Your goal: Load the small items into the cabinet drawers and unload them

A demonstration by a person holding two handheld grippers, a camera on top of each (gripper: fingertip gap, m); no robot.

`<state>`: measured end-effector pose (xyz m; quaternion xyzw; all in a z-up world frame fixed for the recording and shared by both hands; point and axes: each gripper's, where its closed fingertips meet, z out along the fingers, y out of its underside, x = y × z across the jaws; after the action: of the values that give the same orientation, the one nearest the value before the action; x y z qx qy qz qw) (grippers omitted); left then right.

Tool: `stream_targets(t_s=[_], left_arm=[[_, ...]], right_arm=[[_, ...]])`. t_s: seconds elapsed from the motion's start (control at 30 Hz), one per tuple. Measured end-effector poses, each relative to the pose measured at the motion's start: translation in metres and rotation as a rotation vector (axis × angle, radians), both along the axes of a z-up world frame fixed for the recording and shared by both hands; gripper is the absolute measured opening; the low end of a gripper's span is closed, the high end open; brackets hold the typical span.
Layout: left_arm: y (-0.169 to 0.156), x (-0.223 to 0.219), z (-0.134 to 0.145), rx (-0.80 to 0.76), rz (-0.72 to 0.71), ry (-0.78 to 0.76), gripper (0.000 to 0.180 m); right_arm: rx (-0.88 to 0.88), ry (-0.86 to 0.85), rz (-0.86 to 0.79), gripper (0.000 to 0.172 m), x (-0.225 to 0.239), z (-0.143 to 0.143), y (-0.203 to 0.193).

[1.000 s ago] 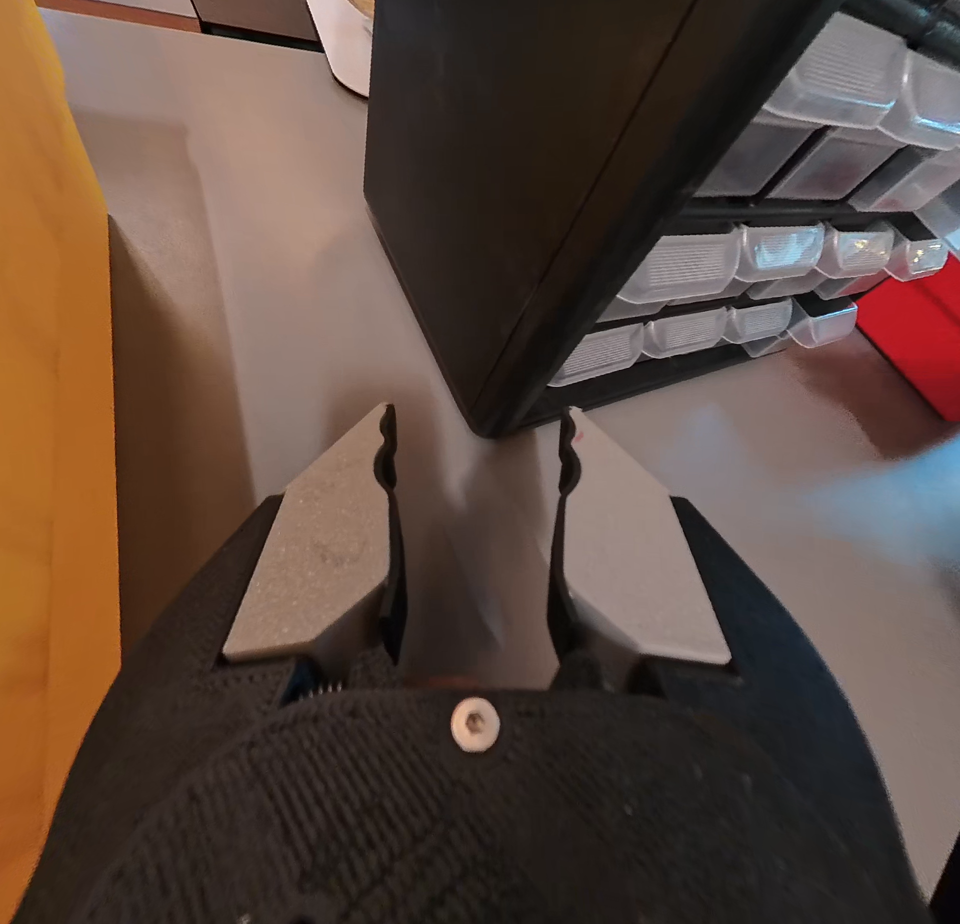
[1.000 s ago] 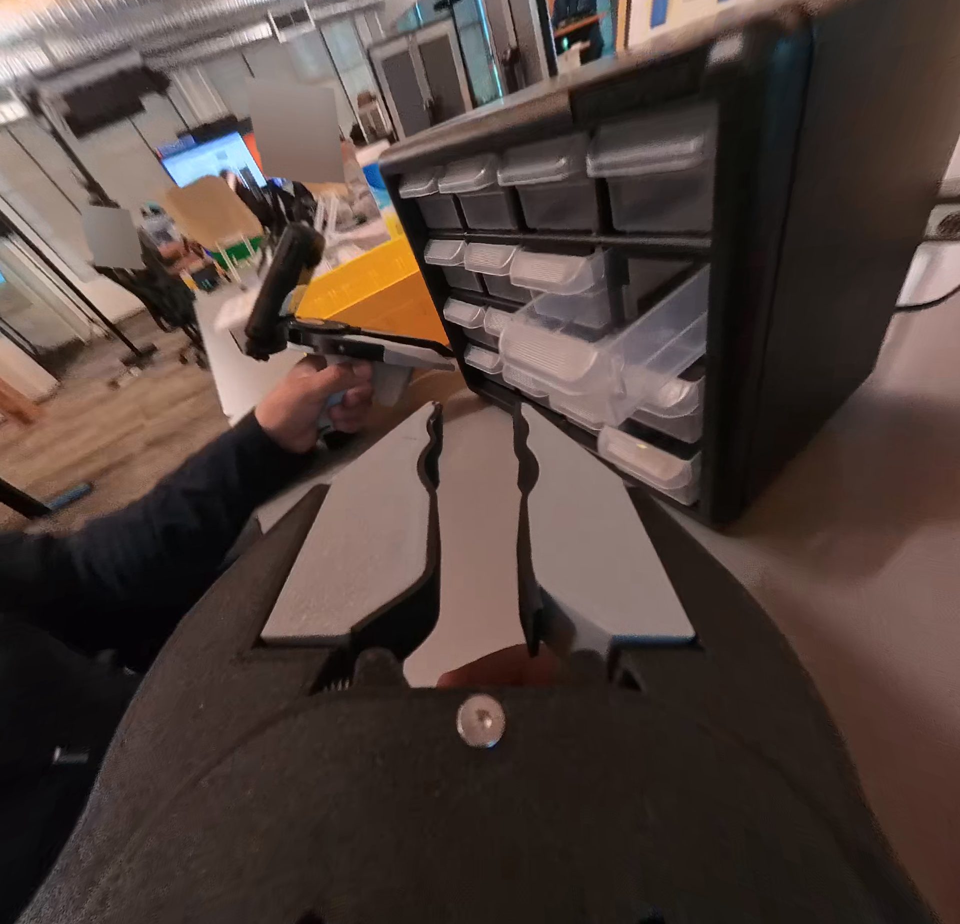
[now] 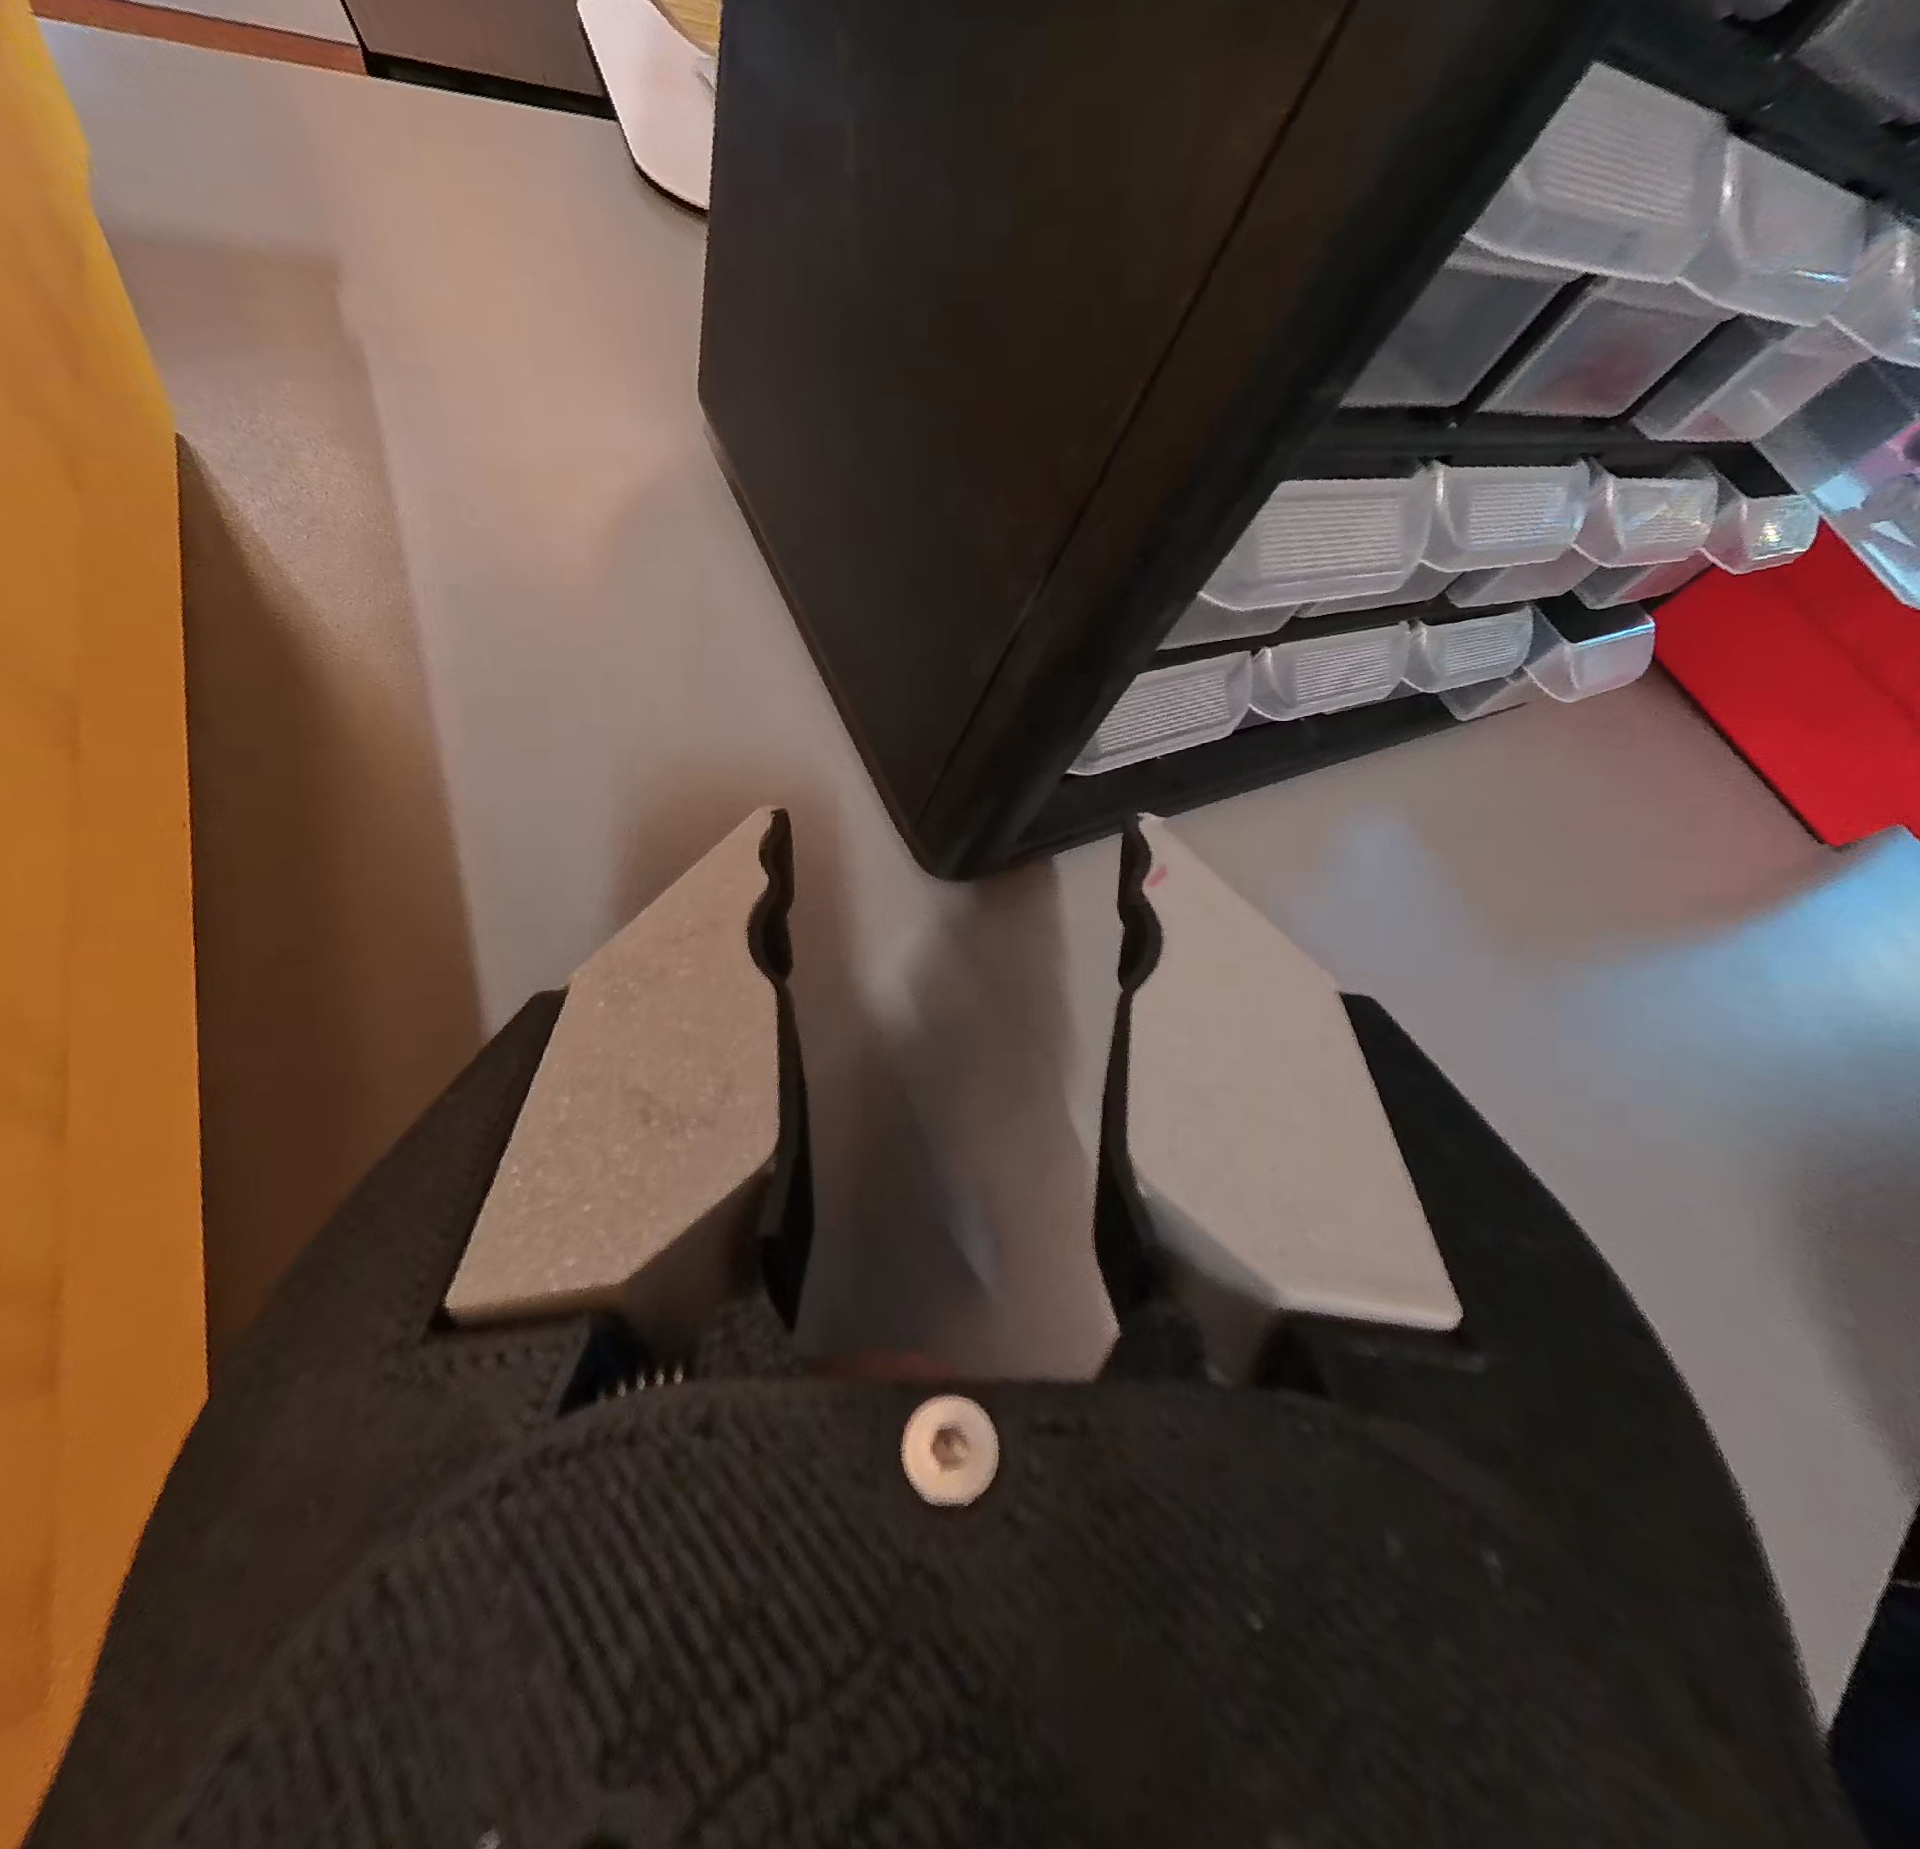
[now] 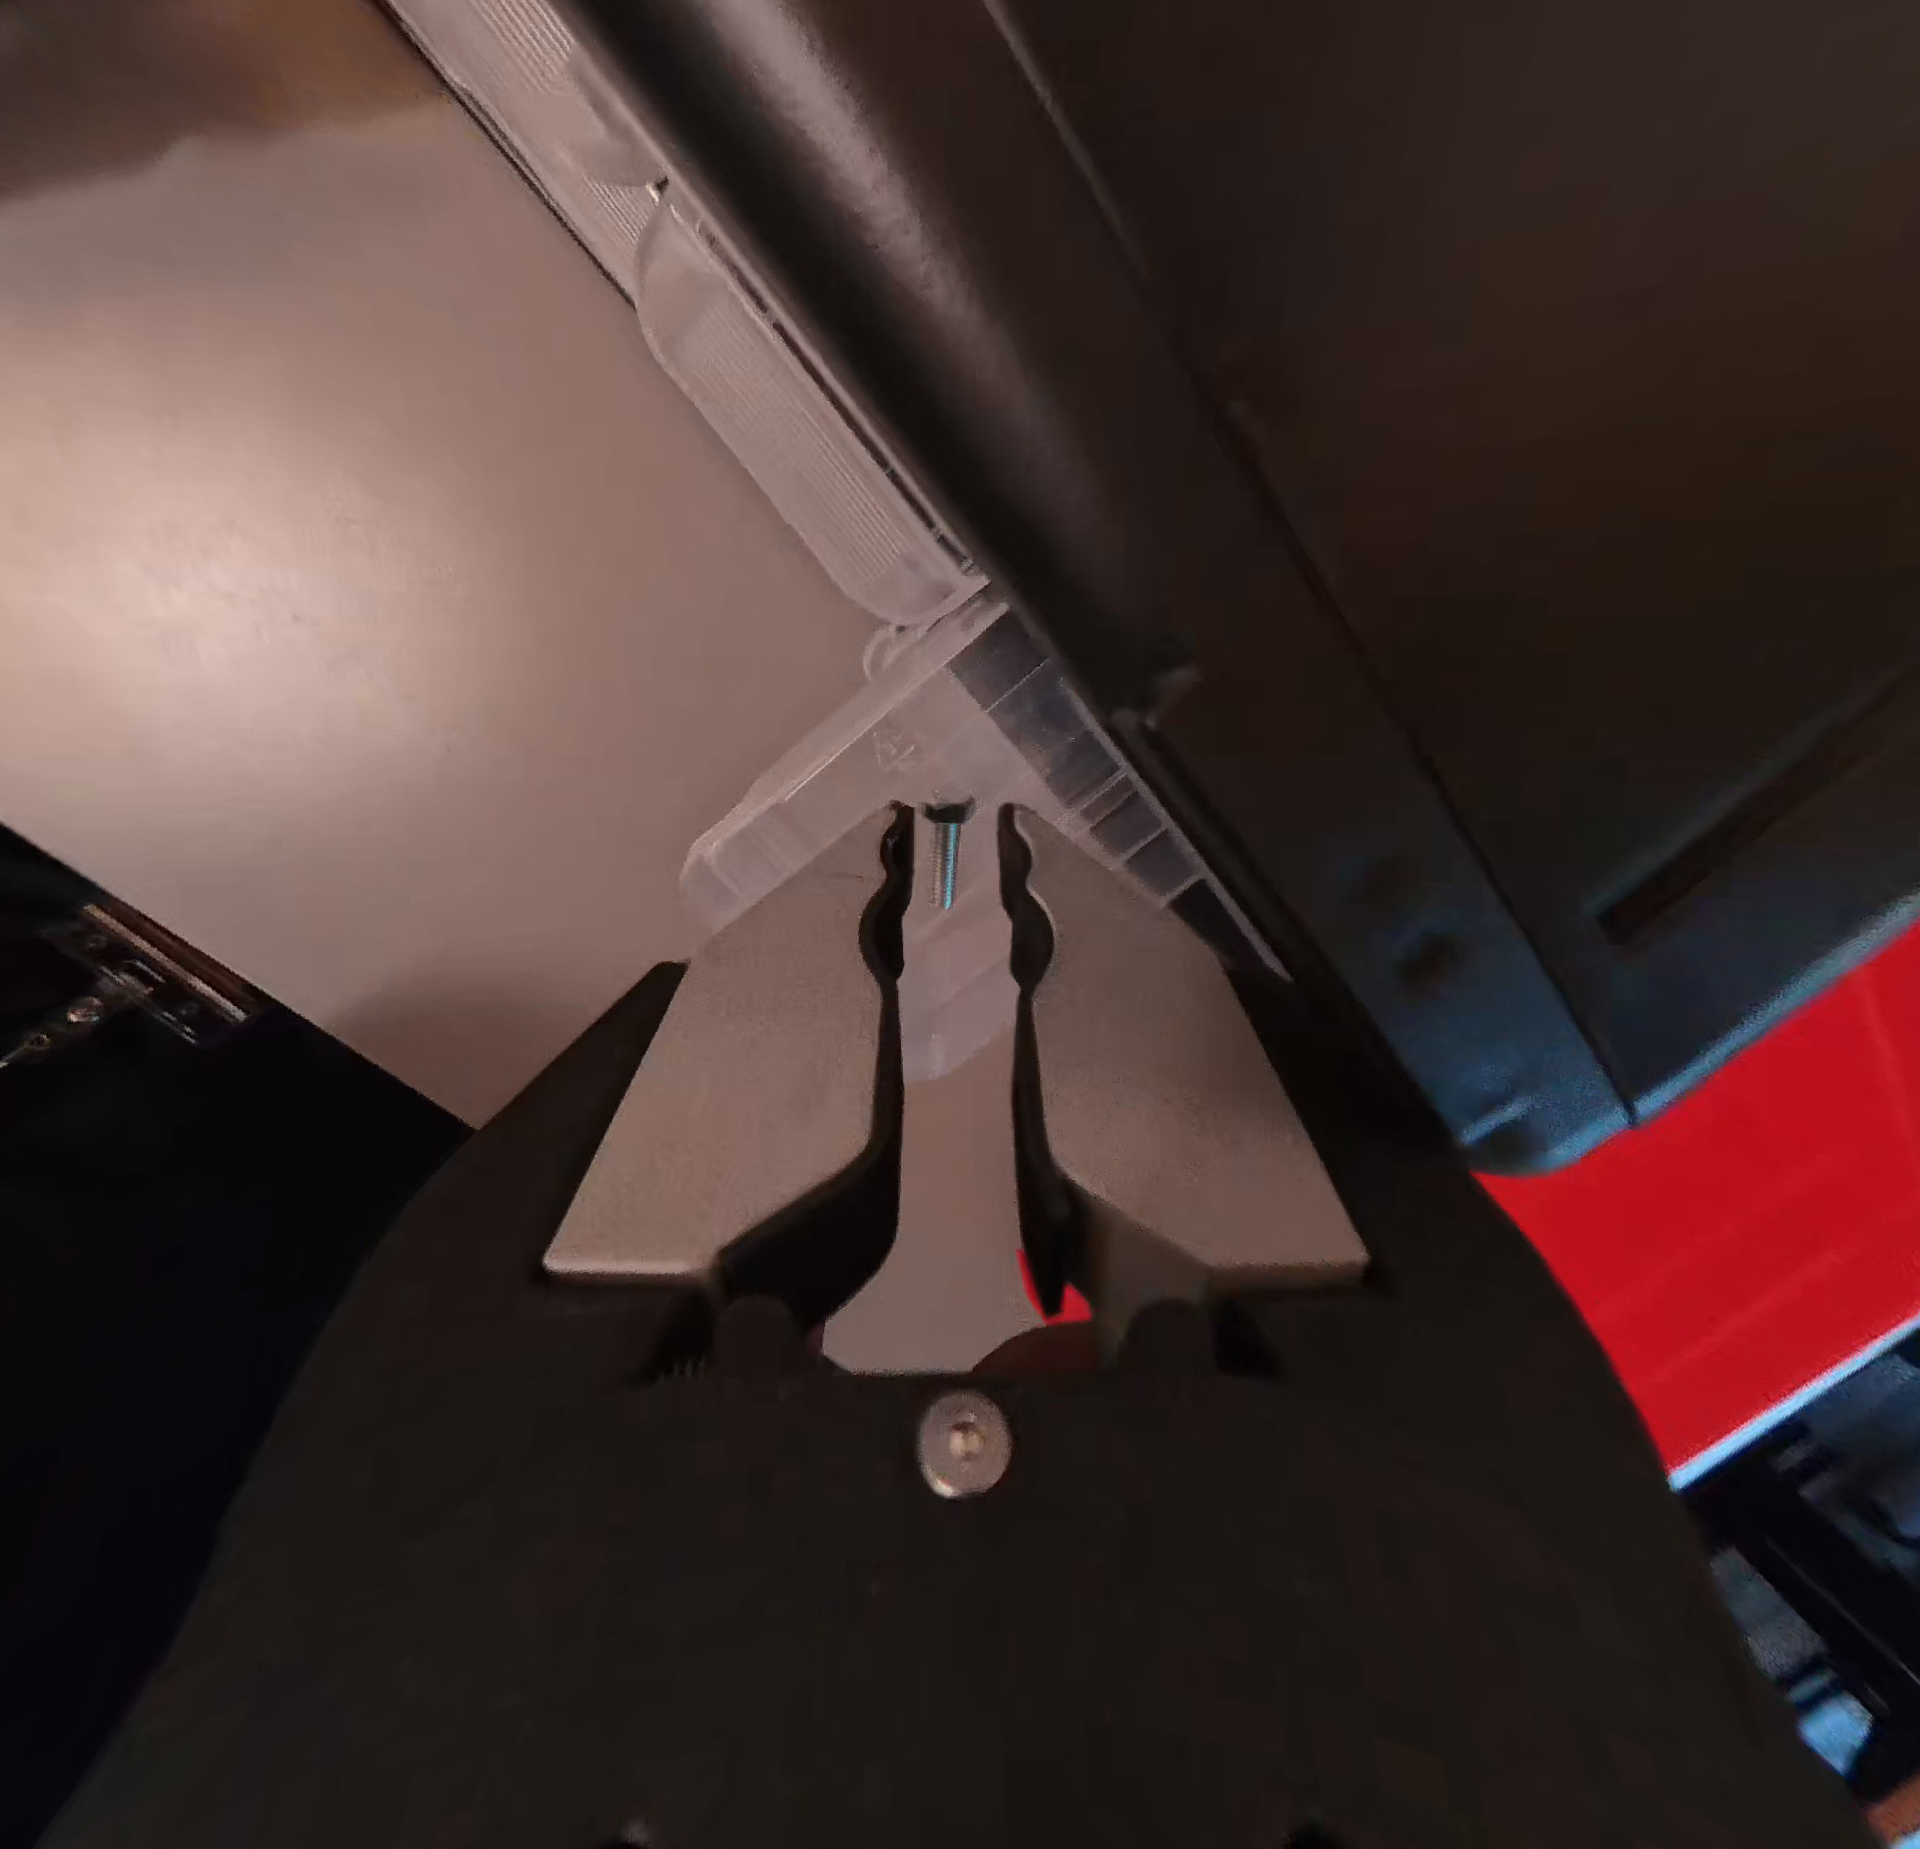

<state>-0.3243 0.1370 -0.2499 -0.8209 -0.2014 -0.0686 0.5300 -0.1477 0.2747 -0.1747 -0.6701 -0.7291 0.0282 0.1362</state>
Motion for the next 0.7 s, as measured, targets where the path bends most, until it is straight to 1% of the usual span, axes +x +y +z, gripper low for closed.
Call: stream_targets(t_s=[0.1, 0.3, 0.4, 0.53, 0.6, 0.63, 0.7], left_arm=[[0.0, 0.0, 0.0, 0.004, -0.002, -0.005, 0.061], [0.0, 0.001, 0.0, 0.002, -0.004, -0.005, 0.061], [0.0, 0.001, 0.0, 0.003, -0.003, -0.007, 0.061], [-0.001, 0.001, 0.004, 0.024, -0.005, 0.003, 0.061], [-0.002, 0.002, 0.014, 0.073, -0.017, 0.005, 0.06], [-0.003, 0.001, 0.026, 0.111, -0.017, 0.01, 0.06], [-0.01, -0.002, 0.063, 0.199, -0.01, 0.061, 0.058]], right_arm=[[0.009, -0.044, 0.004, 0.009, 0.003, -0.006, 0.001], [0.03, -0.097, 0.021, 0.009, 0.008, -0.007, 0.003], [0.021, -0.093, 0.04, 0.008, 0.008, -0.006, 0.002], [0.009, -0.042, 0.046, 0.008, 0.004, -0.003, 0.002], [0.004, -0.033, 0.051, 0.008, 0.004, -0.003, 0.001], [0.004, -0.029, 0.058, 0.008, 0.004, -0.003, 0.0], [0.002, -0.024, 0.07, 0.008, 0.004, -0.004, -0.002]])
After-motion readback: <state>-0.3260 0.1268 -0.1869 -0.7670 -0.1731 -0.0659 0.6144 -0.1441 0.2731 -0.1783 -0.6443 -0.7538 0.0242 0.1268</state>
